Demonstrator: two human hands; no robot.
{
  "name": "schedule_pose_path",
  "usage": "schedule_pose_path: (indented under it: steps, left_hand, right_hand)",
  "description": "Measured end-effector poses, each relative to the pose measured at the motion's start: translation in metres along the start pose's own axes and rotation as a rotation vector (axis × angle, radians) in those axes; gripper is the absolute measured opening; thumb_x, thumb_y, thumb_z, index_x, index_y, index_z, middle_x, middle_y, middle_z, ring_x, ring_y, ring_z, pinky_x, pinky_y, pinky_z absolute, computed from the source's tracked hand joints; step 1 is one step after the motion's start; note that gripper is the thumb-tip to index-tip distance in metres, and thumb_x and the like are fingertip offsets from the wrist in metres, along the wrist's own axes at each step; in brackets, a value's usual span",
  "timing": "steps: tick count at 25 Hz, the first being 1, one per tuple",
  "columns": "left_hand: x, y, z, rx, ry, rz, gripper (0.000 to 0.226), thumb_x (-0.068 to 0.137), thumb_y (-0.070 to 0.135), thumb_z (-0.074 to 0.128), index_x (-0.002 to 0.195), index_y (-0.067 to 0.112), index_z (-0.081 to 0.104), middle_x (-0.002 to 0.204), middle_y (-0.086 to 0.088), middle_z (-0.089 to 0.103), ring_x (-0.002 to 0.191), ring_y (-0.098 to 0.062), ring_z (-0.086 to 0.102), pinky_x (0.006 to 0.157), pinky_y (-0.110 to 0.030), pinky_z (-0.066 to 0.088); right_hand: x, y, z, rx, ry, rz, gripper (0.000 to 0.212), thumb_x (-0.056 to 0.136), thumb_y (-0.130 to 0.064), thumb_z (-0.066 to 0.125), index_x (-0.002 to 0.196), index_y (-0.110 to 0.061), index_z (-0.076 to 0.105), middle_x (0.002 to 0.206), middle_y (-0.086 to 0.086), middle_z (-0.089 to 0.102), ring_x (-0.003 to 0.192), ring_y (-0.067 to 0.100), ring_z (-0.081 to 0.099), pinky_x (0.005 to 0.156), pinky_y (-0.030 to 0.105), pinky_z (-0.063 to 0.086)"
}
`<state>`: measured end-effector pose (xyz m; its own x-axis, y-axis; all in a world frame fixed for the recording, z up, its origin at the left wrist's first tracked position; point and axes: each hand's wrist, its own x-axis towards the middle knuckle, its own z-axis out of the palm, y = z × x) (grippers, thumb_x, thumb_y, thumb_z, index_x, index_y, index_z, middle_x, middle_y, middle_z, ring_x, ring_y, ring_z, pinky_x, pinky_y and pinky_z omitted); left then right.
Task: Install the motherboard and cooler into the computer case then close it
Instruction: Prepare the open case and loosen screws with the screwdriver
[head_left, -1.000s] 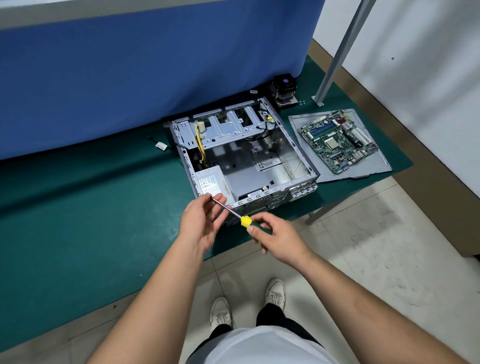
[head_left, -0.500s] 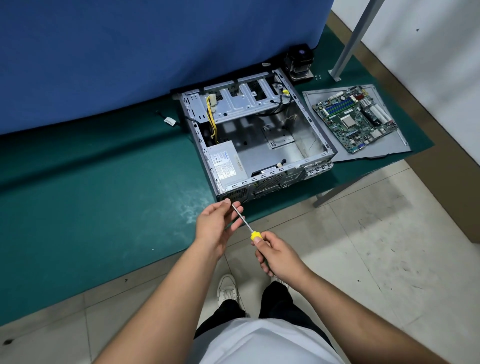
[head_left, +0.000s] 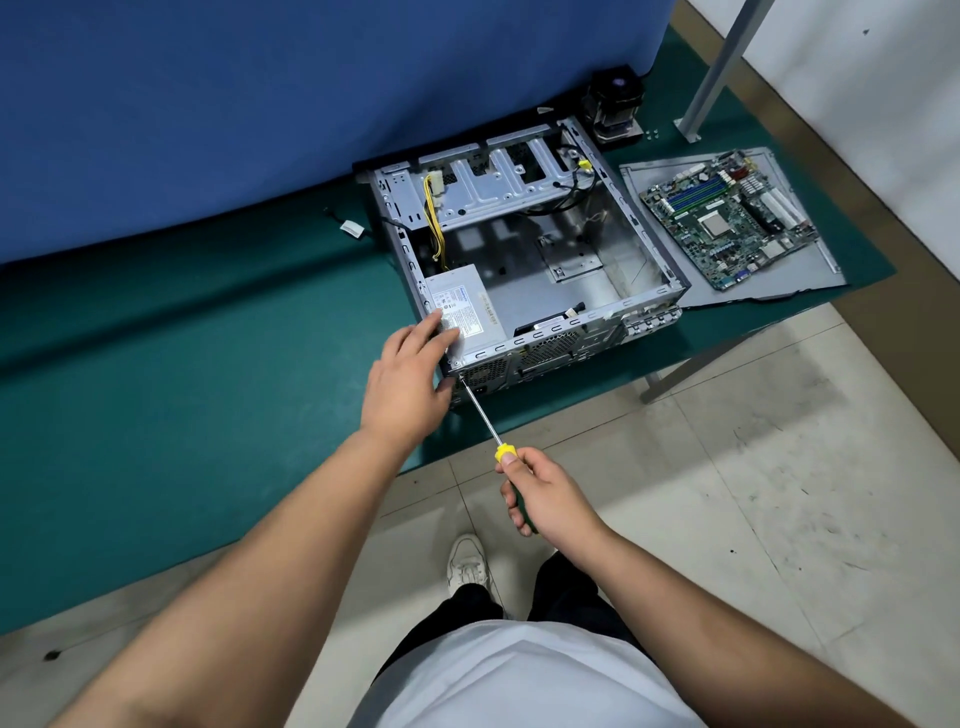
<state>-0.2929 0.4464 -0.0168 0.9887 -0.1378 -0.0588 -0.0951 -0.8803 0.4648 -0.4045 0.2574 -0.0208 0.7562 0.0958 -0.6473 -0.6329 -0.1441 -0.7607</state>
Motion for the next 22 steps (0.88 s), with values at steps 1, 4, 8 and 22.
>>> schedule_pose_path:
  steps: [1,4,8,22]
  left_hand:
    - [0.0046,-0.0017,0.0004,0.043,-0.056,0.016,0.066,0.092,0.023,0.067,0.151,0.037,0.044,0.165,0.018,0.027,0.148,-0.021,0.026,0.109,-0.046,0.038]
    - [0.0096,-0.0051,0.0046,0.078,-0.115,0.019,0.068,0.094,0.026,0.067,0.153,0.043,0.039,0.166,0.022,0.022,0.149,-0.022,0.028,0.108,-0.05,0.041]
    - [0.0109,-0.0063,0.0076,0.118,-0.082,0.024,0.064,0.095,0.028,0.068,0.151,0.043,0.041,0.165,0.022,0.024,0.14,-0.025,0.041,0.101,-0.047,0.046]
    - [0.0068,-0.0017,0.008,0.081,-0.089,0.007,0.062,0.099,0.026,0.063,0.152,0.044,0.038,0.166,0.026,0.018,0.134,-0.026,0.05,0.102,-0.049,0.047]
  right_hand:
    - [0.0,0.001,0.0009,0.008,0.001,-0.001,0.027,0.108,-0.032,0.046,0.106,-0.007,0.056,0.067,0.001,0.052,0.049,0.014,0.045,0.044,0.026,0.036]
    - [0.0006,0.0043,0.0023,0.008,0.007,-0.009,0.03,0.108,-0.032,0.046,0.107,-0.004,0.055,0.066,0.0,0.052,0.048,0.013,0.046,0.043,0.026,0.036]
    - [0.0011,0.0066,0.0025,0.022,0.012,-0.02,0.029,0.108,-0.033,0.047,0.107,-0.005,0.056,0.066,-0.002,0.053,0.049,0.013,0.046,0.043,0.025,0.037]
    - [0.0023,0.0102,0.0064,0.07,0.027,-0.021,0.029,0.108,-0.03,0.047,0.108,-0.002,0.055,0.066,0.0,0.052,0.048,0.012,0.046,0.043,0.025,0.037]
